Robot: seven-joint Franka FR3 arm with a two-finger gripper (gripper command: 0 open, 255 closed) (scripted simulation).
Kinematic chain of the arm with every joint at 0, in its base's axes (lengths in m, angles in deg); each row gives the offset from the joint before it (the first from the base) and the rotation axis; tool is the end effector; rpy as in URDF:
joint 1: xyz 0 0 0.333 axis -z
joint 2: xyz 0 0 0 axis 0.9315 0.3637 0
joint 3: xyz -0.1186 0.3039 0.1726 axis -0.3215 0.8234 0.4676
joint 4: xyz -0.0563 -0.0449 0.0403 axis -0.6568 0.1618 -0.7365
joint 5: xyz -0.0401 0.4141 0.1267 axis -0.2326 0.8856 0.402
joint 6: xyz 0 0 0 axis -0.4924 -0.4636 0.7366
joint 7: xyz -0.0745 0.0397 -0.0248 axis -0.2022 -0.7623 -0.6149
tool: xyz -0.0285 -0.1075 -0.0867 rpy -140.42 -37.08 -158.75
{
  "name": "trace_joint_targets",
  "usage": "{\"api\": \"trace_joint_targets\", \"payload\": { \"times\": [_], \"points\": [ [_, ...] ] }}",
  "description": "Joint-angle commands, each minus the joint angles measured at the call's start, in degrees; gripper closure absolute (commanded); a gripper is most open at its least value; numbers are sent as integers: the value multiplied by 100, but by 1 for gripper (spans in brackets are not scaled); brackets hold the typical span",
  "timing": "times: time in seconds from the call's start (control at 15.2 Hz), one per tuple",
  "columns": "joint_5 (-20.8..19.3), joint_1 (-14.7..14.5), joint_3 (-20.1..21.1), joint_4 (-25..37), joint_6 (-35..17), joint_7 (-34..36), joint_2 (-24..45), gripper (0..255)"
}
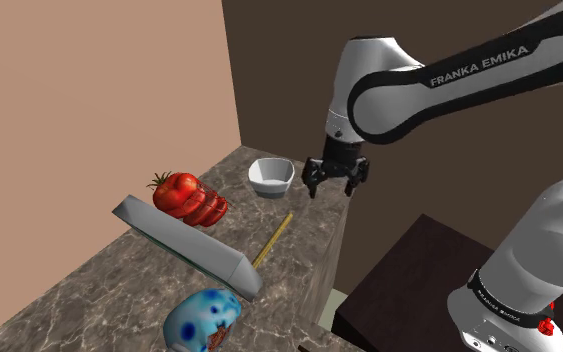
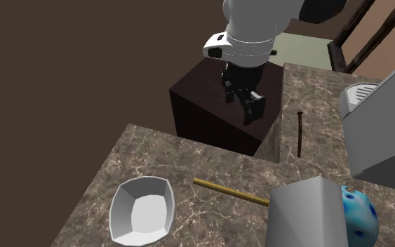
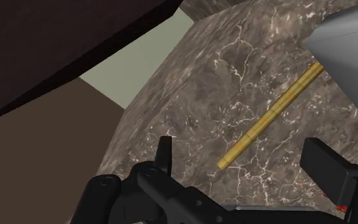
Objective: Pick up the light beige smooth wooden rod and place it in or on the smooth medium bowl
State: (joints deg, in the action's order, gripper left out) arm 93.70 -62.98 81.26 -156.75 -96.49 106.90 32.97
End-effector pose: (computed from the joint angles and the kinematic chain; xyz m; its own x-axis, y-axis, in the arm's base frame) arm 0.3813 0.1503 0.3996 0.8568 -0.5155 -0.0126 -0.5133 -0.8503 -0.1166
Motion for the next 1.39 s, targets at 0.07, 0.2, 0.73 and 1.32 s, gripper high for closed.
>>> {"api": "trace_joint_targets", "payload": {
  "times": [0.07,0.2,0.73,1.32],
  "points": [
    [62,183,435,101,-638,828,671,0],
    [-15,338,719,224,-1052,1408,1177,0],
    [-1733,790,1287,1025,-2485,4495,3540,0],
    [-3102,-75,304,1825,-3153,6440,5125,0]
  ]
}}
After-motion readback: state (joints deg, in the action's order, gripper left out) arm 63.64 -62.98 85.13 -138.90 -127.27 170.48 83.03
